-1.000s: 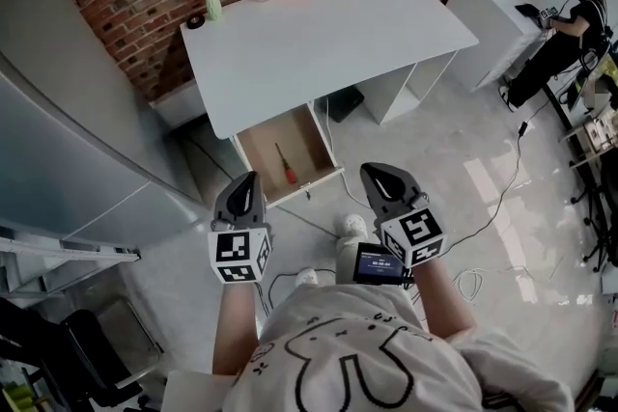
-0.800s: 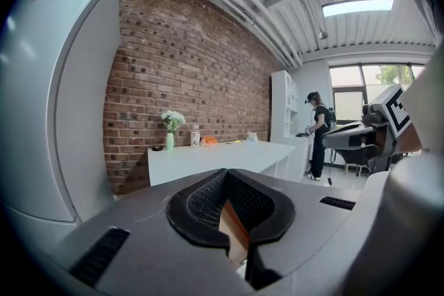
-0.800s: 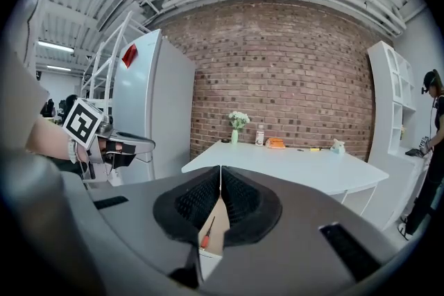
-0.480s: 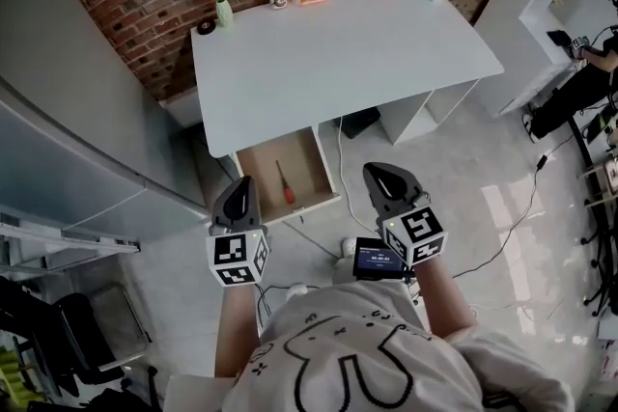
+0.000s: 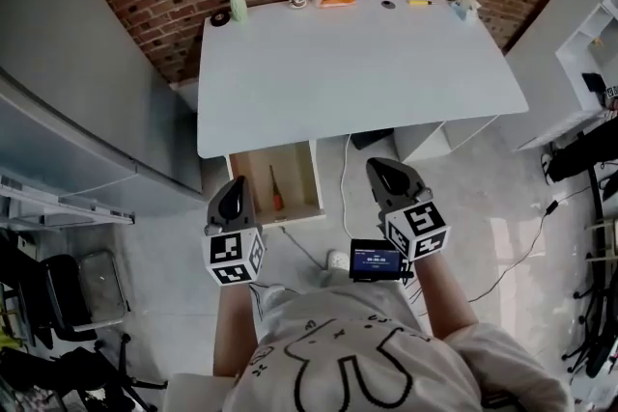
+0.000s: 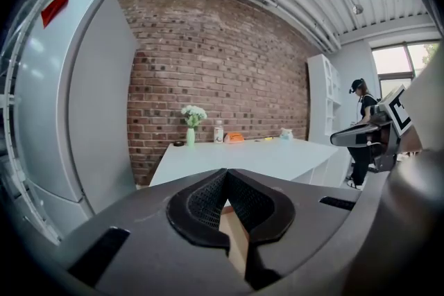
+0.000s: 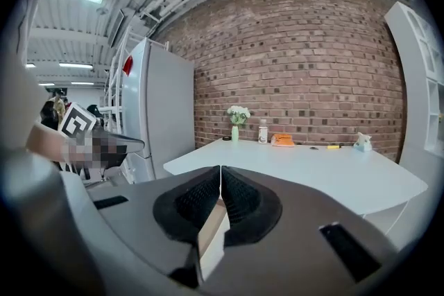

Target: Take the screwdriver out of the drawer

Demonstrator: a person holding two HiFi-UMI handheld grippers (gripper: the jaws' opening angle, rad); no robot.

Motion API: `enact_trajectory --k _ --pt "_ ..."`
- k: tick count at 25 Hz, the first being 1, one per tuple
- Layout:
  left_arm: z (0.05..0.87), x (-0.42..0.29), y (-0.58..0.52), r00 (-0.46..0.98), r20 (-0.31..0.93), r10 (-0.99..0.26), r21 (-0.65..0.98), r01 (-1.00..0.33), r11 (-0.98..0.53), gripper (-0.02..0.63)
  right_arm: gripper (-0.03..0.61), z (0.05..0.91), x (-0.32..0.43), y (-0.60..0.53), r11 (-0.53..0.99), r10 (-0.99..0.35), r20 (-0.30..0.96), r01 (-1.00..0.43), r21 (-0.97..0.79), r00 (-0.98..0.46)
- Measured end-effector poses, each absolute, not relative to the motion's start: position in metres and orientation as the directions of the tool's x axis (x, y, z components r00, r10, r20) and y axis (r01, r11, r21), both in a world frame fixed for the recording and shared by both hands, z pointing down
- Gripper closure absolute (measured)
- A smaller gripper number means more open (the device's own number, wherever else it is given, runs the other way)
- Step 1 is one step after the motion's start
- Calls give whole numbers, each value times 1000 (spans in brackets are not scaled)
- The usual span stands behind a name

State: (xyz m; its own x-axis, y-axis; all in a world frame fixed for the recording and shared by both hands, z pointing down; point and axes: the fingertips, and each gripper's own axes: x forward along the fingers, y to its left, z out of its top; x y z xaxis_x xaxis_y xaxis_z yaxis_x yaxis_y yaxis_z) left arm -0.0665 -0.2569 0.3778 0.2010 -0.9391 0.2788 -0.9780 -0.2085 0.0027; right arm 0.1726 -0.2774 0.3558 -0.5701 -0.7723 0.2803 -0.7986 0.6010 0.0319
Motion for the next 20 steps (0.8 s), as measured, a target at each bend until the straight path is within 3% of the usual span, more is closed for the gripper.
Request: enact_trajectory --k 6,20 --pt "396 -52 -256 143 318 -937 12 -989 -147 601 558 377 191 -293 652 -719 317 -758 1 -618" --pt "451 -50 -263 146 414 -899 36 -989 -144 601 558 435 221 -303 564 -728 400 -818 -111 -557"
